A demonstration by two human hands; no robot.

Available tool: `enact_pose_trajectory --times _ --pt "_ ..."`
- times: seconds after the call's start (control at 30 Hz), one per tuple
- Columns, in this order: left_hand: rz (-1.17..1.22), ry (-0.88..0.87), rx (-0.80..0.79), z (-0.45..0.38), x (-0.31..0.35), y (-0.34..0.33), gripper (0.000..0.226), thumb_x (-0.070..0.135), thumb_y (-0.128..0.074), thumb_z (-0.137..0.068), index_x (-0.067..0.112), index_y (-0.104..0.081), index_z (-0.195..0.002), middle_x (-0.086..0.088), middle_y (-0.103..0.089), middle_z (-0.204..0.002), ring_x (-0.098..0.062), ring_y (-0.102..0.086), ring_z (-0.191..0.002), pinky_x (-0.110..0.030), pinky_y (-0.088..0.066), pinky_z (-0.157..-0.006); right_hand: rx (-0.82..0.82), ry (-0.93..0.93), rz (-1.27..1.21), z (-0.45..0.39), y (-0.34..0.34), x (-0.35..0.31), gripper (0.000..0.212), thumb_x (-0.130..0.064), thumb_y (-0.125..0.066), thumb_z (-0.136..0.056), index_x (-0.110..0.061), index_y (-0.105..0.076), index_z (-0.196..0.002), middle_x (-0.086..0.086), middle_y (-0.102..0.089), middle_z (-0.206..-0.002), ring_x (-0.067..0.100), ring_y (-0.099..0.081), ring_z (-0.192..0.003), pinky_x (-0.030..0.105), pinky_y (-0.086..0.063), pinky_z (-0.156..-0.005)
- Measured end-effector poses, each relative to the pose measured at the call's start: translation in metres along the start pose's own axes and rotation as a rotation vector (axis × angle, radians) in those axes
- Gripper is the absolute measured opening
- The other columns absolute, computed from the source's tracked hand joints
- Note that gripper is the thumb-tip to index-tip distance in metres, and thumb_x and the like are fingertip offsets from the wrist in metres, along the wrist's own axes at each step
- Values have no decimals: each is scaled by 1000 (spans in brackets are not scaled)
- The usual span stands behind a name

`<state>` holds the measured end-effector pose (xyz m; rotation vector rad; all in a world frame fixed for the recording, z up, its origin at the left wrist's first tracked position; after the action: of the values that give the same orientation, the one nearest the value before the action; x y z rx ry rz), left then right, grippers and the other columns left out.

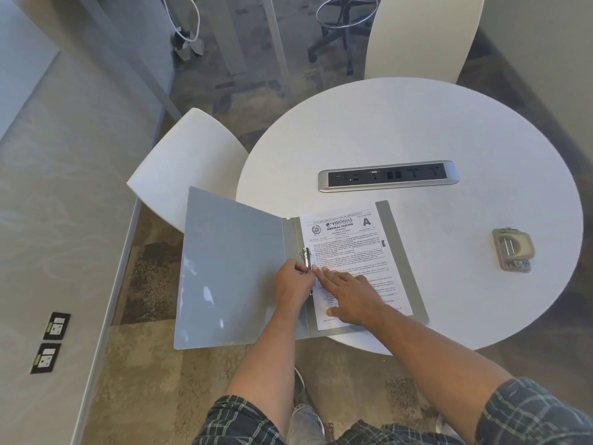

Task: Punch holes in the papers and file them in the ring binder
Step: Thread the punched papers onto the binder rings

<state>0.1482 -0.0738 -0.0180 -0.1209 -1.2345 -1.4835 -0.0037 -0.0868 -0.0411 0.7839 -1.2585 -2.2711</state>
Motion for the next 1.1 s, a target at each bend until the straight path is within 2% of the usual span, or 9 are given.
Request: enact_pose_trajectory --times 0.13,0.23,0.4,0.57,0.67,0.77,0.87,0.97,1.1 --pt "42 -55 -42 2 -4 3 14 32 -74 -88 20 -71 -83 2 -74 -77 -23 -73 -74 -43 -64 -66 28 -1 -22 1 0 0 101 -47 -55 -99 -37 30 -153 -4 -1 -170 23 -16 -154 48 -26 -119" --pt "65 -66 -75 3 -10 6 6 24 -72 -91 23 -77 -93 6 -77 -82 -17 -74 -78 -40 -65 -74 52 7 3 0 -1 -1 95 -48 -51 -101 -40 29 -152 -3 -2 -171 25 -18 -154 50 -27 -117" --pt "83 -81 -65 7 -11 6 22 14 -71 -93 21 -80 -112 3 -80 -96 -15 -73 -84 -26 -60 -74 66 -11 0 -2 -2 -3 84 -46 -45 -104 -40 20 -156 -2 -7 -171 26 -21 -152 51 -30 -115" --pt "170 -35 -40 5 -14 4 18 12 -75 -90 18 -82 -105 4 -81 -92 -9 -72 -82 -22 -57 -74 76 -42 9 -4 4 -6 78 -43 -47 -103 -32 4 -161 1 -20 -168 27 -32 -147 52 -36 -111" --pt "185 -9 -60 5 -11 0 17 10 -78 -87 26 -82 -87 10 -78 -81 -9 -73 -81 -18 -55 -70 90 -66 -9 -4 5 -7 72 -41 -50 -102 -25 -11 -160 2 -28 -165 26 -35 -146 52 -38 -110" --pt "128 10 -53 5 -5 -4 18 8 -78 -86 25 -79 -81 10 -76 -79 -5 -71 -75 -12 -49 -60 76 -52 16 -4 1 -6 67 -43 -46 -104 -25 -15 -161 0 -23 -167 24 -33 -147 51 -37 -110" --pt "34 24 17 6 -3 -5 9 17 -78 -85 21 -77 -77 10 -72 -73 -3 -65 -66 -17 -46 -54 66 -55 48 -7 2 -7 58 -47 -39 -105 -28 -26 -158 -1 -24 -167 24 -34 -147 51 -38 -108" --pt "-15 25 65 9 -7 -5 15 26 -78 -87 18 -75 -75 6 -72 -70 -10 -66 -64 -22 -50 -56 89 -68 95 -14 8 -11 50 -48 -38 -106 -29 -37 -153 2 -38 -161 26 -48 -137 50 -39 -105" --pt "-34 23 77 12 -14 -3 20 30 -75 -90 16 -76 -77 4 -72 -70 -16 -68 -69 -31 -55 -62 128 -57 268 -23 19 -16 38 -44 -47 -103 -25 -55 -135 0 -67 -124 25 -66 -108 46 -39 -94"
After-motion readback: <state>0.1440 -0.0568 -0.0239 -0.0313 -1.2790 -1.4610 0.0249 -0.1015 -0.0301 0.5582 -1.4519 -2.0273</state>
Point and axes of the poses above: each hand's wrist, its own z-axis away from the middle knuckle, its own y-axis out of the back of the hand, x = y × z, the point moved 4 cm from there along -z, towards the middle knuckle
